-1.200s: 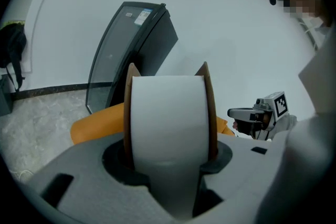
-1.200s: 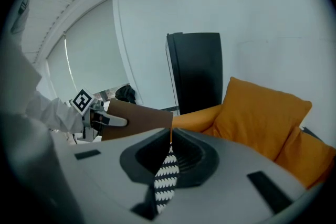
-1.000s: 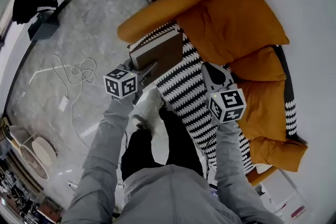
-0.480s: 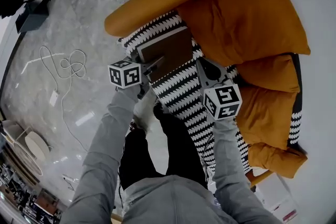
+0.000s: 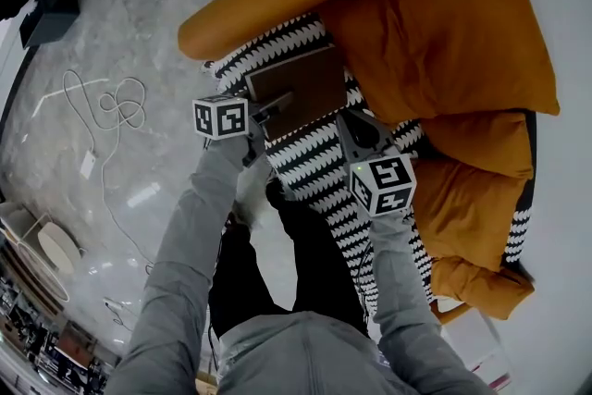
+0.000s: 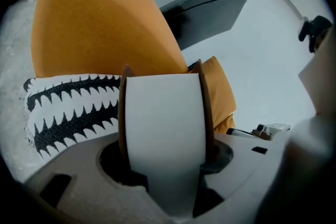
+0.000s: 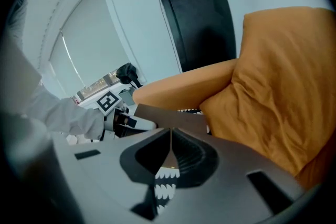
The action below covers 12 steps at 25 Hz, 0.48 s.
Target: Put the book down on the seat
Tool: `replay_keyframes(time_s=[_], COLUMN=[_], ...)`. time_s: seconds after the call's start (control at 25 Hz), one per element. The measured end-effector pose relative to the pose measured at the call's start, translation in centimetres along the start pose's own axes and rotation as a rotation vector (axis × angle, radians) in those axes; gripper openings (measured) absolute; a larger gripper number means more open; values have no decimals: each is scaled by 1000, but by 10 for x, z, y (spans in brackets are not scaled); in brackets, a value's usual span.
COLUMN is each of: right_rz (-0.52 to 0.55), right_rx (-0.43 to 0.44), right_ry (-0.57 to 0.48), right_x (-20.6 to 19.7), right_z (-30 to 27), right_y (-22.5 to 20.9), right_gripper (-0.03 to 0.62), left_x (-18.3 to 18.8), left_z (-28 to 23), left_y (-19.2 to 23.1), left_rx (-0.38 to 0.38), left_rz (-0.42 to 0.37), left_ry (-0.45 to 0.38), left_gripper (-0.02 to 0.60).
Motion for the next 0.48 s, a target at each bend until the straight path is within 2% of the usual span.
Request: replay_keyframes(time_s=[0.12,0.28,0.36,0.48], right_rz=[-8,-22,-29,-37], right_rx=[7,12,12,10], right_ry=[7,11,15,23], right_x=[1,-7,-10,-12], right_z=[-12,-25,-25,-25], right_y=[1,-6,-10,-14], right_gripper=[31,31,31,31], left_x=[-4,-12,-17,-26], left_z=[-5,-14,-14,-10], left_y=[13,30,36,50], left_rx=[2,-12,24,114], left_rz=[56,129,136,125], left_ry=[5,-29,-44,-50], left_gripper=[229,241,262,326])
Point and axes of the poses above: the fingertips, and each gripper's own axes: z backward along the fingers, y to its left, x out of its top, the point moved 2 cm from there along z, backward along the fingers, and after that the axes turned 11 degrees about -z, right-handed, at the moved point
